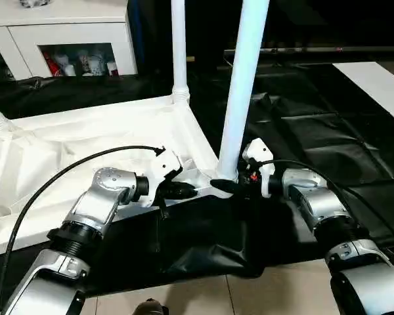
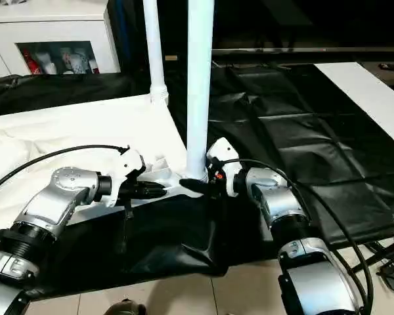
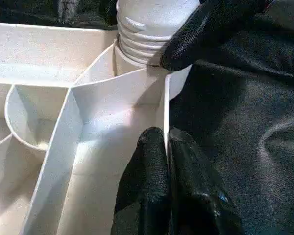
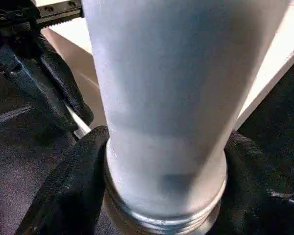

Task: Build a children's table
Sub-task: Rotate leg to tighten

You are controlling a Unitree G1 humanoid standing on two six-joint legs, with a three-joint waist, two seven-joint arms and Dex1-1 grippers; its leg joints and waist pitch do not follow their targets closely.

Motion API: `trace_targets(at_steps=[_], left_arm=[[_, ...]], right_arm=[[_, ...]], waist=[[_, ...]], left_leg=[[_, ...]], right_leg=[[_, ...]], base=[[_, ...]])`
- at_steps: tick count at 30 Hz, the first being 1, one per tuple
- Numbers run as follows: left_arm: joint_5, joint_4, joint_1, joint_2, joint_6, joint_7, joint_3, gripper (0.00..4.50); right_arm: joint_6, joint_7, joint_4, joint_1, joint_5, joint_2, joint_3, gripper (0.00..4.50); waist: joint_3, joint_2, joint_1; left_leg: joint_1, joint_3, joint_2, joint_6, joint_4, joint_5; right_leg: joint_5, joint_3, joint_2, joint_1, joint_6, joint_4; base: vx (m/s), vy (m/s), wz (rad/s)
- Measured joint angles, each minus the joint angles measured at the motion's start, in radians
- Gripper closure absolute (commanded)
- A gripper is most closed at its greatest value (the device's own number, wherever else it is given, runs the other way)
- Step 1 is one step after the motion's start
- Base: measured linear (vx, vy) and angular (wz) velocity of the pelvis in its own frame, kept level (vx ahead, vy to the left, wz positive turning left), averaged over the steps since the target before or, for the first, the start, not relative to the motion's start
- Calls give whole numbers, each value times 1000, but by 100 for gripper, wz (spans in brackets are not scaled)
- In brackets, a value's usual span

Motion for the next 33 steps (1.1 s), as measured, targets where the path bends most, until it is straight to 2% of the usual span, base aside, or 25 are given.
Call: trace_targets(at_steps=[9, 12, 16, 22, 25, 30, 32, 33], left_arm=[[0, -1, 2, 1, 2, 6, 0, 450], [4, 21, -5, -23, 6, 73, 13, 450], [45, 135, -83, -114, 17, 243, 24, 450], [68, 302, -197, -260, 16, 476, 27, 450], [68, 347, -227, -290, 13, 513, 30, 450], [71, 356, -229, -292, 1, 513, 31, 450], [73, 358, -229, -287, -8, 508, 26, 450], [74, 358, -229, -285, -14, 506, 23, 450]], right_arm=[[-10, -23, 16, 0, 0, 15, -10, 173], [-27, -156, 58, -7, 2, 68, -43, 174], [-19, -460, 136, -47, 0, 143, -102, 174], [10, -854, 244, -145, 1, 216, -175, 175], [2, -922, 275, -167, -3, 228, -190, 175], [-17, -901, 287, -168, -11, 232, -190, 175], [-28, -886, 293, -168, -17, 230, -190, 105], [-33, -881, 295, -168, -17, 229, -190, 102]], waist=[[0, 0, -3], [-1, -1, -13], [-1, -2, -30], [-1, -1, -27], [-1, 0, -28], [-1, 0, -27], [-1, 0, -27], [-1, 0, -27]], left_leg=[[0, 0, 0, 0, 0, 0], [2, 0, 0, 0, 0, 0], [3, 0, 0, 0, 1, 0], [2, 0, -1, 0, 0, 0], [2, 0, -1, 0, 0, 0], [2, 0, -1, 0, 0, 0], [2, 0, -1, 0, 0, 0], [2, 0, -1, 0, 0, 0]], right_leg=[[0, 0, 0, 0, 0, 0], [0, 0, 0, 0, 0, 1], [0, 1, 0, 2, -1, 0], [0, 1, 0, 3, 0, -2], [-1, 1, 0, 3, 1, -2], [-1, 0, 0, 2, 2, -2], [-1, 0, 0, 2, 2, -2], [-1, 0, 0, 2, 2, -2]], base=[[0, 0, 0], [0, 0, 0], [0, 0, 0], [0, 0, 0], [0, 0, 0], [0, 0, 0], [0, 0, 0], [0, 0, 0]])
